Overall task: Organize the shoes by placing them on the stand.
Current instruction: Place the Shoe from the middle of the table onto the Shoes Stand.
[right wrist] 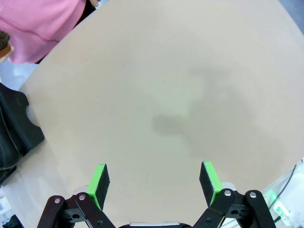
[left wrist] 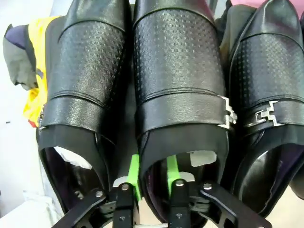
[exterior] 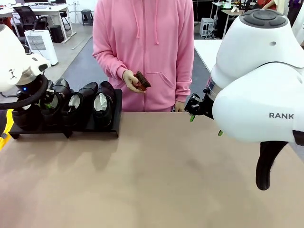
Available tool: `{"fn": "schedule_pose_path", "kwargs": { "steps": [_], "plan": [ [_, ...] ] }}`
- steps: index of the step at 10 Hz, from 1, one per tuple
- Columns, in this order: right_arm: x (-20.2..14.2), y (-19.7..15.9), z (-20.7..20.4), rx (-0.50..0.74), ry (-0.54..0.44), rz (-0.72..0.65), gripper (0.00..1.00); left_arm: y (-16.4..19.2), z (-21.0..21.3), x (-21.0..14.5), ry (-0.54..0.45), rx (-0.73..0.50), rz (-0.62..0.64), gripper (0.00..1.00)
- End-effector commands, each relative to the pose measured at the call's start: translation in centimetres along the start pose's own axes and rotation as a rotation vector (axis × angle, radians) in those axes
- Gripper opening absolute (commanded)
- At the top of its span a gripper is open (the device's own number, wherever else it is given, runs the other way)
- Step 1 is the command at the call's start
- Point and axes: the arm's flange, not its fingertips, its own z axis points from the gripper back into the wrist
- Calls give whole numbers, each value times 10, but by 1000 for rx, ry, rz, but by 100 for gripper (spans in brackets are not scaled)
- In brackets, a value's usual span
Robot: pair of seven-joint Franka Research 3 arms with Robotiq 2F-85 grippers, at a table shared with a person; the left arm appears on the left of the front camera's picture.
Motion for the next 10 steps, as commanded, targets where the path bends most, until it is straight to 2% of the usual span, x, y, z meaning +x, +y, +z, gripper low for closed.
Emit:
{"fn": "schedule_pose_path", "kwargs": {
  "steps": [1,5,7,8,10],
  "plan": [
    [3,1,0,19,14,8,100,-1,8,5,-7,12,22,51],
    [3,1,0,19,14,8,100,-8,42,-4,-52,13,9,51],
    [3,1,0,19,14,8,100,-3,65,-25,-66,-24,74,51],
    [3,1,0,19,14,8,100,-5,44,3,-59,-5,4,51],
    [3,1,0,19,14,8,100,-5,44,3,-59,-5,4,51]
  ]
}}
